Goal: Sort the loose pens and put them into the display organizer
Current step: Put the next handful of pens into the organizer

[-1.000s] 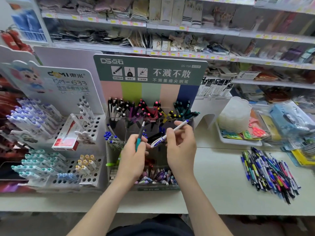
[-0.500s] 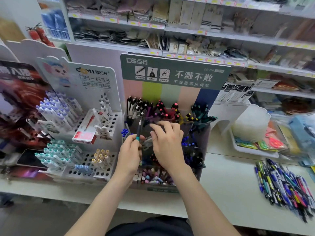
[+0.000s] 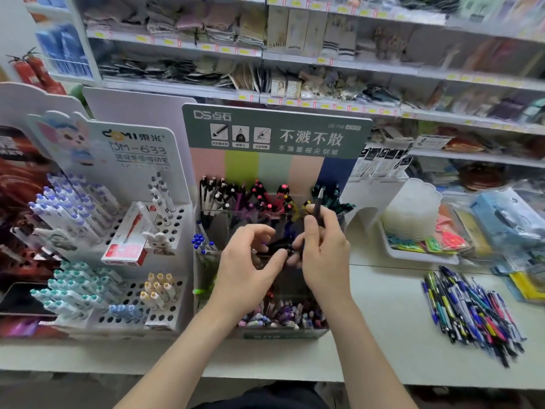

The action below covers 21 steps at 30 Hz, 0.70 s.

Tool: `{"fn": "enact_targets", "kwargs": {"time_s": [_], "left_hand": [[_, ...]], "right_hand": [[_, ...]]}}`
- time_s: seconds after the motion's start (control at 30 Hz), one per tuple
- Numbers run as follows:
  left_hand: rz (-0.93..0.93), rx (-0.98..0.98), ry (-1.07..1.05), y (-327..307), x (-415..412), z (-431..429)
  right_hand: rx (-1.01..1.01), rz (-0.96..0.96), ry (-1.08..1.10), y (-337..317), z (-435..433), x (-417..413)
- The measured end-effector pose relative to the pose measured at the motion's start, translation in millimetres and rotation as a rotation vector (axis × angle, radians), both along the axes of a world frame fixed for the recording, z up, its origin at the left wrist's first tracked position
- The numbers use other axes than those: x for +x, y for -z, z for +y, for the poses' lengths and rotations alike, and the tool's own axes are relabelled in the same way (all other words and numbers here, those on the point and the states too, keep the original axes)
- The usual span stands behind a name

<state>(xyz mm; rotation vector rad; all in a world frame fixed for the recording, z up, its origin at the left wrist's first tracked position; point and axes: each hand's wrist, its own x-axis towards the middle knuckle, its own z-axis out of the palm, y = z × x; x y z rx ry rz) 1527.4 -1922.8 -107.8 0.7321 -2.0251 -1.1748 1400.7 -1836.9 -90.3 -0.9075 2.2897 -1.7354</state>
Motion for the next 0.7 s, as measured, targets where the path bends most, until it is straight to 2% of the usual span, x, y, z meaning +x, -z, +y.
{"fn": "enact_targets", "kwargs": {"time_s": [0.1,0.2,0.27,0.33,0.4,0.47,0.53,0.63,0.7], "left_hand": [[-0.017,-0.226,-0.008,-8.2,-17.9,-5.5],[-0.055,-0.442,-0.015,-22.1,-43.2,-16.6],[-0.132,-0.592,-0.027,-25.0,-61.8,-28.2],[-0.223,-0.706,-0.037,-20.6,-78.1,-40.2],[-0.303,-0.772,-0.058,-13.9,-88.4,-48.4],[-0.363,-0.825,-0.095,-10.9,-91.8,-49.4],[-0.416,-0.864,-0.138,-11.0,-91.3,-46.1],[-0.538,-0.873,-0.215,-13.5,-88.0,-43.5],[-0.611,-0.889,-0.233,-14.9,-87.1,-46.8]], "right_hand": [[0.184,0.131,0.202,-11.6,16.2,-30.5],[0.471,0.25,0.359,-27.5,31.1,-57.1],[0.653,0.373,0.371,-35.5,33.0,-69.5],[0.741,0.442,0.296,-39.3,27.4,-82.0],[0.683,0.47,0.17,-40.5,16.9,-93.6],[0.513,0.399,0.071,-41.4,8.2,-97.8],[0.398,0.306,0.082,-38.3,4.6,-95.5],[0.418,0.094,0.077,-27.1,0.8,-87.7],[0.439,0.105,0.041,-17.9,-6.6,-83.0]]}}
